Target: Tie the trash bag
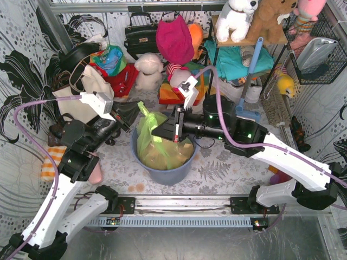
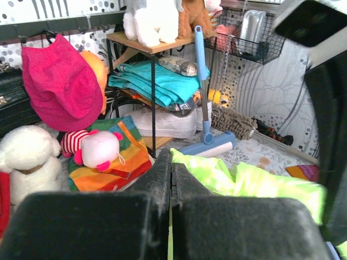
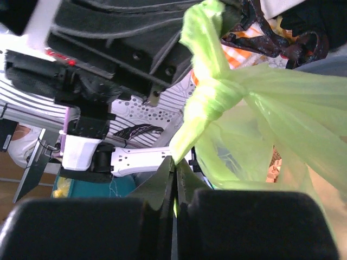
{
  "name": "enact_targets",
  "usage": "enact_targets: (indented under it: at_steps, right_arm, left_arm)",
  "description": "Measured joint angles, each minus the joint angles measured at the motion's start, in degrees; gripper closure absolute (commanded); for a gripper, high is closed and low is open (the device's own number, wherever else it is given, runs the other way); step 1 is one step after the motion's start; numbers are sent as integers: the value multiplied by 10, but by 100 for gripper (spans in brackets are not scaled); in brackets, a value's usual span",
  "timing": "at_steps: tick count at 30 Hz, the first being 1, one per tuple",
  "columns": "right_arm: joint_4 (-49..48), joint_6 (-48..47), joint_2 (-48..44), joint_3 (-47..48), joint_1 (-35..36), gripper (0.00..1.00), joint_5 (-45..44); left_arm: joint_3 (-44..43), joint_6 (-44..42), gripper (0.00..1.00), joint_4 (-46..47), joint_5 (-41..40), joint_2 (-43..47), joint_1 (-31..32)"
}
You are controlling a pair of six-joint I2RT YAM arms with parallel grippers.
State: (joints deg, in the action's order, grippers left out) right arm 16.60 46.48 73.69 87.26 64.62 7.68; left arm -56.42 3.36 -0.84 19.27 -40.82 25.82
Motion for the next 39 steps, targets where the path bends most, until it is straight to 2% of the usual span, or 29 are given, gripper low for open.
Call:
enact_targets:
  at_steps: [6,15,22,23,24,27,31,34,36,37,38,39]
  right_arm:
    - [75,-22,-24,44,0,100,-14]
    - [156,3,-123,-111,0,100,-14]
    - [181,9,-125,-133,0,100,-4]
    - [181,9,-125,-130,0,100,-3]
    - [181,8,-125,-127,0,100,-2]
    - [175,7,-125,-123,0,100,7]
    - [171,6,-125,-123,0,100,14]
    - [165,6,-125,-123,0,100,14]
    - [161,6,-125,-123,0,98,13]
    - [159,6,-125,-123,0,84,13]
    - [158,6,-125,-123,0,70,13]
    - [157,5,-125,-123,0,61,11]
  left_arm:
    - [-14,0,100,-5,-59,-24,0]
    - [-16,23,100,-74,-180,-77,1]
    - [-66,50,100,-171,-266,-148,0]
    - [-76,53,90,-179,-272,-153,0]
    - [-88,57,73,-189,-276,-157,0]
    - [-117,72,52,-209,-283,-157,-3]
    - [-168,95,36,-250,-285,-154,-6]
    - [-210,118,31,-285,-279,-150,-8]
    - [-236,136,24,-310,-263,-144,-8]
    - [-247,147,18,-320,-251,-142,-8]
    - [-254,158,16,-325,-238,-138,-8]
    - [-255,170,15,-326,-220,-132,-8]
